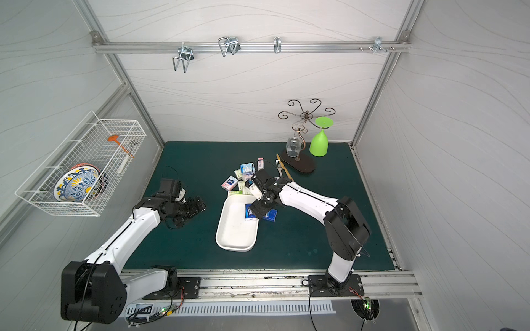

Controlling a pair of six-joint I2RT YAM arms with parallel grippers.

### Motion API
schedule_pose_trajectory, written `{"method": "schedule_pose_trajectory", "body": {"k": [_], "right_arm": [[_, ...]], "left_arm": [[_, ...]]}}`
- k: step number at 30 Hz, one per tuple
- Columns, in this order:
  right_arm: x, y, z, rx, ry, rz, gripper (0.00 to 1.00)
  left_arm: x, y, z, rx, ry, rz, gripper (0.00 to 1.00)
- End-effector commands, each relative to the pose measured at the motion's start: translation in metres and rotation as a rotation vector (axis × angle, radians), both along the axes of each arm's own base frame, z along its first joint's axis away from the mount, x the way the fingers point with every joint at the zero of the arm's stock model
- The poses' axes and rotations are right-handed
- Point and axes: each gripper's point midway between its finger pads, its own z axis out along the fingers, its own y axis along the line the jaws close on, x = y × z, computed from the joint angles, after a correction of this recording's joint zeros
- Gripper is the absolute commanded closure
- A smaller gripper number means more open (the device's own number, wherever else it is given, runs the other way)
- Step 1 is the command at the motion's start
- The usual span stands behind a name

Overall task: Put the pocket tissues into the storage box
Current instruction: Pick up the pocket tissues from the center of the board.

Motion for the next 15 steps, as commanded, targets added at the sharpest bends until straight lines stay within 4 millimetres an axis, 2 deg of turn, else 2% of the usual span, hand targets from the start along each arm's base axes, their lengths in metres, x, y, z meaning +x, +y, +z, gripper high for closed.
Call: {"method": "schedule_pose_trajectory", "body": {"k": [1,6,9,13,15], "right_arm": [[-0.002,-0.015,-0.004,-0.003,0.037,-0.032,0.11],[0.015,-0.045,-0.015,-0.078,0.015,-0.060,0.12],[0.018,-0.056,-0.025,-0.132,0.006,-0.053,0.12],[0.012,-0.054,-0.036,-0.142,0.020,-0.032,0.10],[0.009,-0.049,-0.041,-0.154,0.016,-0.017,0.02]], "left_arm": [[0.004,-0.002,0.003,0.000,-0.017,-0.013,0.04],[0.002,0.000,0.005,0.012,-0.014,-0.017,0.04],[0.001,0.000,0.004,0.009,-0.011,-0.015,0.04],[0.002,0.000,0.005,0.007,-0.008,-0.011,0.04],[0.002,-0.001,0.004,0.006,-0.004,-0.011,0.04]]}}
